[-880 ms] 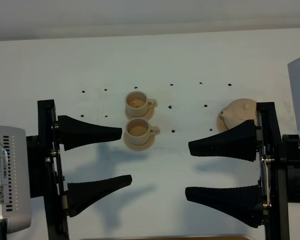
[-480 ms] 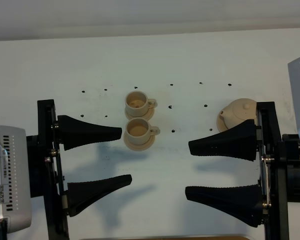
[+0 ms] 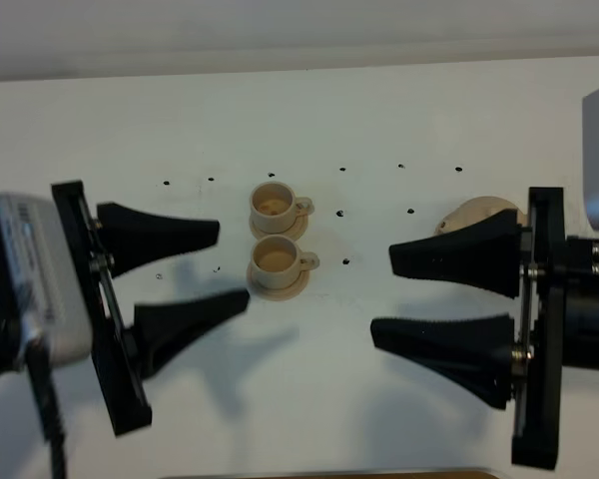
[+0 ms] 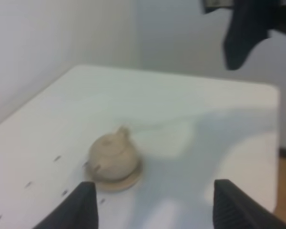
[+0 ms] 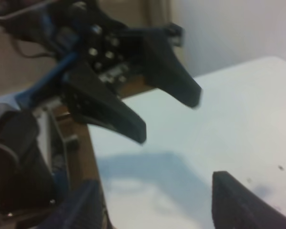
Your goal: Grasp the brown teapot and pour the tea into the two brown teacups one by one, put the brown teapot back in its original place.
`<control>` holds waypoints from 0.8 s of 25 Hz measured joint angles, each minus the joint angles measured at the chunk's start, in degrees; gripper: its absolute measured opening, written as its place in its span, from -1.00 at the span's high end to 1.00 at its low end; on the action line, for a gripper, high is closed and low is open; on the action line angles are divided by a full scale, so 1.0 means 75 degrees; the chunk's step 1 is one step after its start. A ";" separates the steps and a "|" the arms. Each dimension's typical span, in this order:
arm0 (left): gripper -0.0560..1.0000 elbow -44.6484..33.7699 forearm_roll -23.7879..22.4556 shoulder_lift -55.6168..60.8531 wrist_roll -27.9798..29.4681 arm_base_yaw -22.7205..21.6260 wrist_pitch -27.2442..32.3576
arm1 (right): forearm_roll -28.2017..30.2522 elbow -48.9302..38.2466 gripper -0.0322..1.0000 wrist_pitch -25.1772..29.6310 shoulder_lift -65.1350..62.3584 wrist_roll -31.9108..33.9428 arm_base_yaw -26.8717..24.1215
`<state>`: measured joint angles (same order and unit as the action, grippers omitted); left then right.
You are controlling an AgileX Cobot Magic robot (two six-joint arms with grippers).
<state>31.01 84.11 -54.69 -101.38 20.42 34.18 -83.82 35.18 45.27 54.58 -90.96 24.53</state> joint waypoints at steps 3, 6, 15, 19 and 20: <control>-0.13 0.0247 -0.1441 0.0009 0.1433 0.0000 -0.0538 | 0.0576 0.0077 0.02 -0.0434 0.0000 0.0737 0.0000; -0.10 0.0272 -0.2720 0.0039 0.2857 0.0000 -0.1122 | 0.0862 0.0104 0.02 -0.0797 0.0000 0.1082 0.0000; -0.06 0.0276 -0.5643 0.1034 0.6405 -0.1101 -0.1715 | 0.1282 0.0104 0.03 -0.1203 0.0000 0.2025 -0.0765; -0.04 0.0276 -0.6633 0.1797 0.7756 -0.1913 -0.1633 | 0.1313 0.0104 0.03 -0.1202 0.0000 0.2116 -0.1205; -0.03 0.0276 -0.6892 0.1982 0.8109 -0.2080 -0.1560 | 0.1341 0.0104 0.03 -0.1202 0.0000 0.2174 -0.1303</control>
<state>33.08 32.42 -39.82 -40.56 4.82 22.48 -73.76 35.95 36.25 54.58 -74.66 14.76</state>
